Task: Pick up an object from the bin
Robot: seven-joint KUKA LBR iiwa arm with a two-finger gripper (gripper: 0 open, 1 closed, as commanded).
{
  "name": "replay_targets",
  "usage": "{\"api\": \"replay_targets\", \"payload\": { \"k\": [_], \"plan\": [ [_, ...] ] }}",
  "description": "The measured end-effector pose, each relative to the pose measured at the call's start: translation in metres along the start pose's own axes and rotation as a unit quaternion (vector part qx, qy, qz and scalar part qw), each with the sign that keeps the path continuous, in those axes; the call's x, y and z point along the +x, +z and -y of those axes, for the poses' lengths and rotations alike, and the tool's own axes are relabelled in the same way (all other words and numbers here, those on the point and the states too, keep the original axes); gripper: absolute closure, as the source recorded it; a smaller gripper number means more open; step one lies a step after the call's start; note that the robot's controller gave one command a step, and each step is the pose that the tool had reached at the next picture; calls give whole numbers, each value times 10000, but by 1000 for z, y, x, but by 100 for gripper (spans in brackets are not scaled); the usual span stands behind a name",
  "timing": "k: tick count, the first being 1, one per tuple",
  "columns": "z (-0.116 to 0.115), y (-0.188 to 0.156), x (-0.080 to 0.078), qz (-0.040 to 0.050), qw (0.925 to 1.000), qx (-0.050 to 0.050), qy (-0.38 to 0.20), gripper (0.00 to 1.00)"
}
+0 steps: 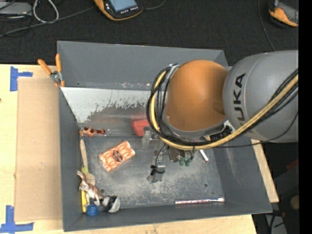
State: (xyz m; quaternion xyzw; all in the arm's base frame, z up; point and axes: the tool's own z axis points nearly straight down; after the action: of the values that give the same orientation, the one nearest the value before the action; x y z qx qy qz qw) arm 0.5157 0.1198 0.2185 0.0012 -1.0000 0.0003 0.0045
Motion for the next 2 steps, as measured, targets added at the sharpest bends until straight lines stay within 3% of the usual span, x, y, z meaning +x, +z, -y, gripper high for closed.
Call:
{"api": "replay_targets", "payload": {
  "k": [1, 2],
  "plan": [
    [1, -3, -2, 34, 10000, -4, 15, 0],
    [-19, 49, -33, 66, 10000, -11, -41, 0]
  ]
}}
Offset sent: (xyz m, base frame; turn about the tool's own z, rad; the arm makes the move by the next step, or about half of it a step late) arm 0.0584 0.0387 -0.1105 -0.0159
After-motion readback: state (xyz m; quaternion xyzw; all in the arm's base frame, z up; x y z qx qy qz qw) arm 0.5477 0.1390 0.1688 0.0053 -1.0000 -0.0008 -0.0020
